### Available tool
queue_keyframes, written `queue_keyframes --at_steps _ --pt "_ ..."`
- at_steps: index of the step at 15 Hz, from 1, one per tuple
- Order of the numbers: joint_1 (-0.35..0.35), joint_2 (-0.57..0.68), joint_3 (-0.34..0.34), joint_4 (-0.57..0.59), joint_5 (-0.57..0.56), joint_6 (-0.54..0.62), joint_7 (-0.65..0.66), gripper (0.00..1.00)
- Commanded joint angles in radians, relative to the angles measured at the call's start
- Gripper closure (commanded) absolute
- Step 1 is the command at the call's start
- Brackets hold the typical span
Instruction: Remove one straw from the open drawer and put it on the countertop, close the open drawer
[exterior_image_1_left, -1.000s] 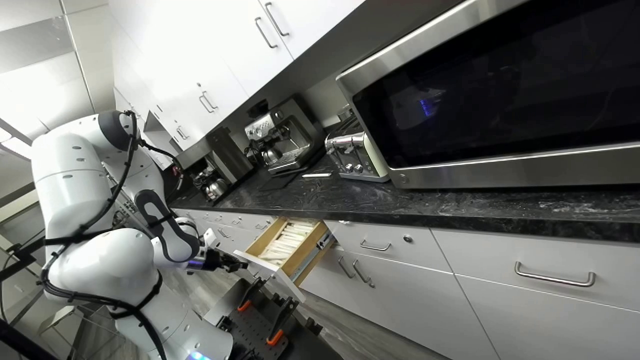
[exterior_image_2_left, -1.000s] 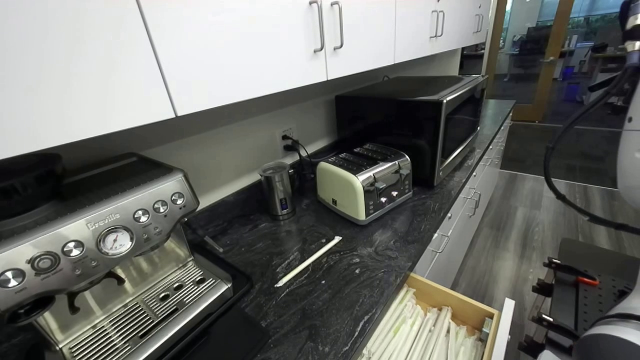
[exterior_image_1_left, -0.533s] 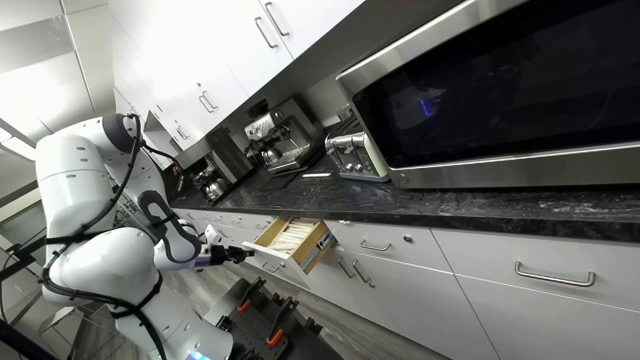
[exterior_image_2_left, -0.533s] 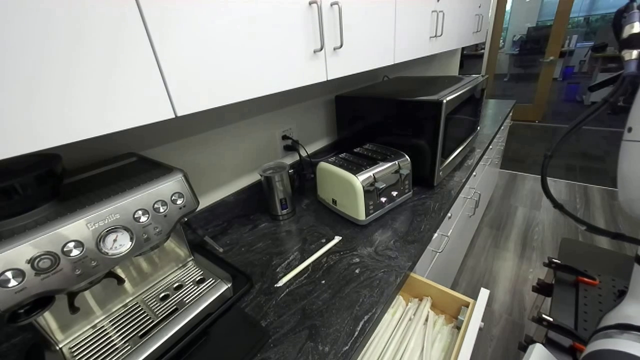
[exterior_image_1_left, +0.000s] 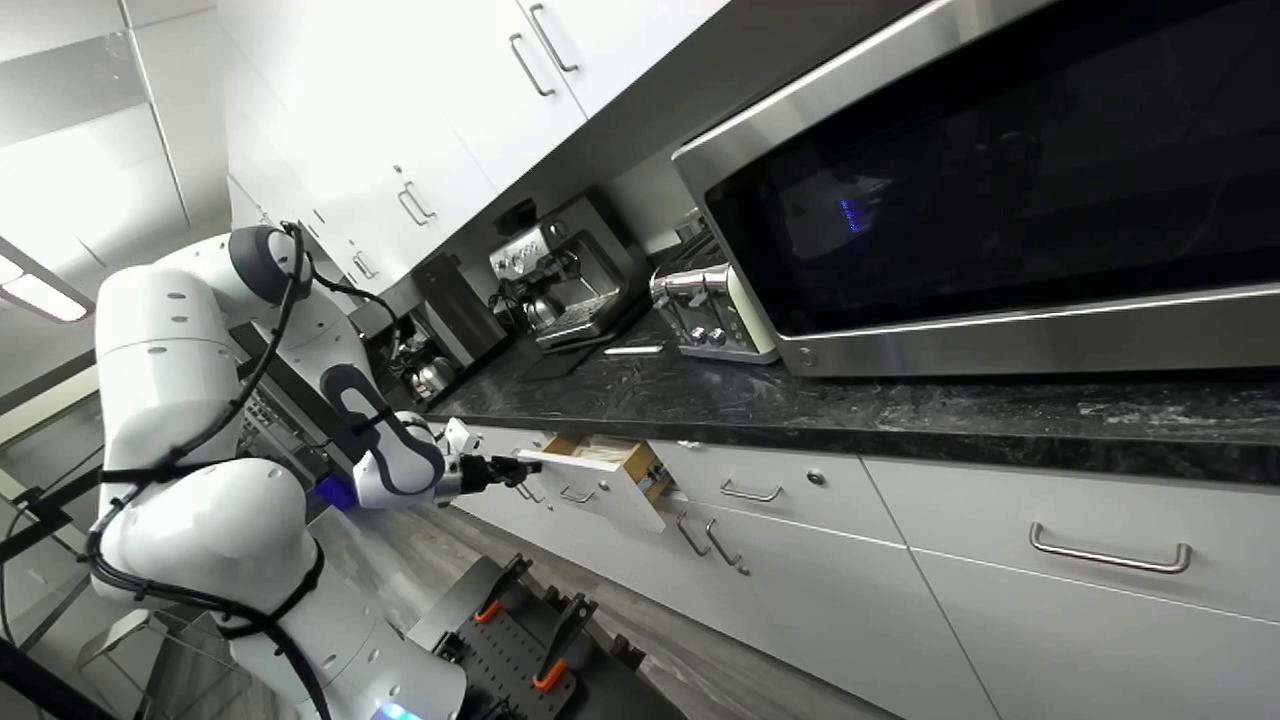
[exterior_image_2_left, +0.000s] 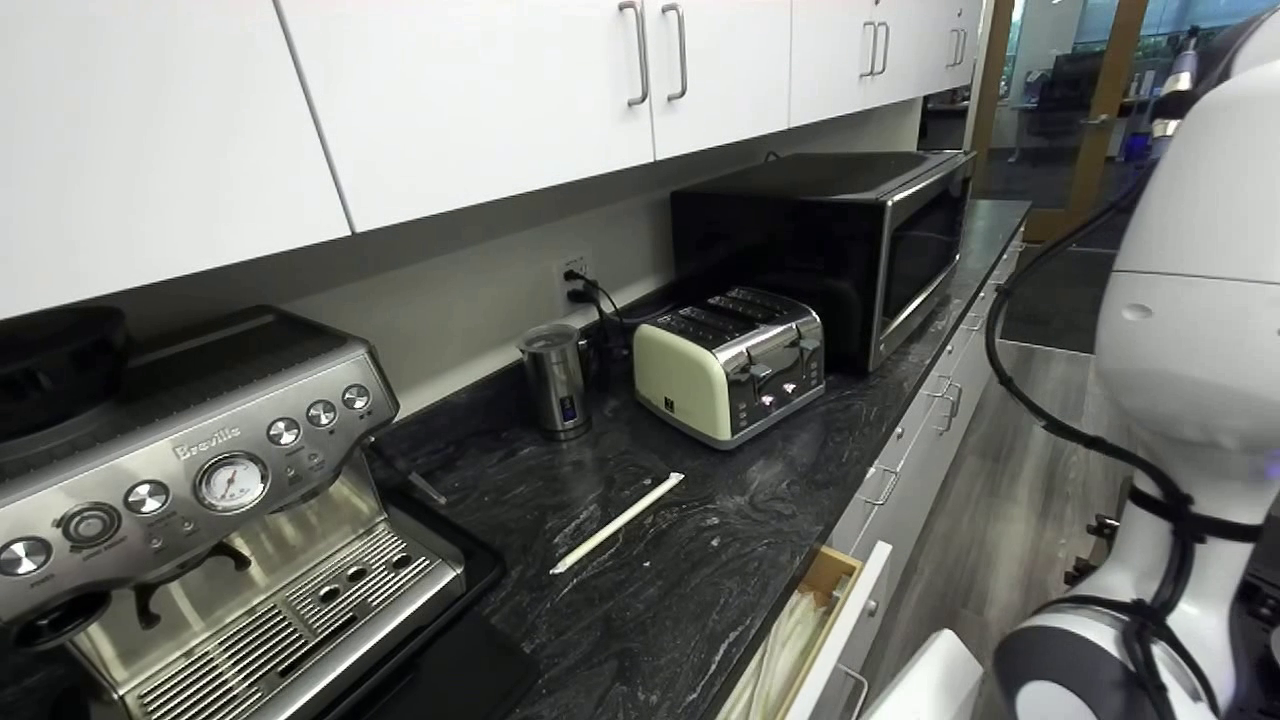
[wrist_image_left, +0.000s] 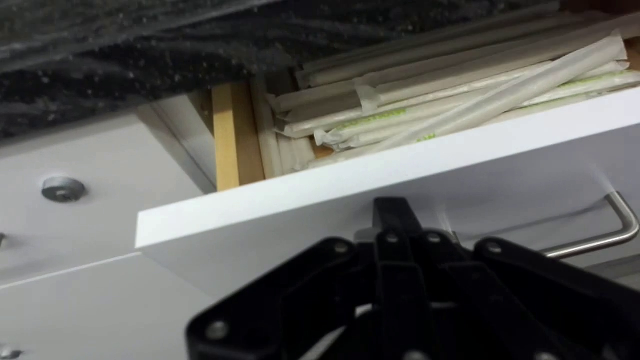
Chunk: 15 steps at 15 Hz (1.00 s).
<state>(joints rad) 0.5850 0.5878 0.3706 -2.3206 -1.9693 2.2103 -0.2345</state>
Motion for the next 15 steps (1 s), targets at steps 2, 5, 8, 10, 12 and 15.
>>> queue_keyframes --at_steps 2,5,8,10,12,15 --pt "-0.061 0.057 -0.015 0.142 -0.028 0.008 -0.109 1.0" --pt "-0.06 0.005 0.026 0.115 0.062 0.009 -0.195 1.0" --pt "-0.045 -0.103 0.097 0.046 0.223 0.002 -0.291 1.0" --pt "-0.04 -0.187 0.158 0.004 0.381 -0.009 -0.391 1.0" --pt "-0.028 -0.278 0.215 -0.028 0.546 -0.043 -0.49 1.0" --pt "-0.037 -0.437 0.308 -0.075 0.785 -0.112 -0.622 1.0"
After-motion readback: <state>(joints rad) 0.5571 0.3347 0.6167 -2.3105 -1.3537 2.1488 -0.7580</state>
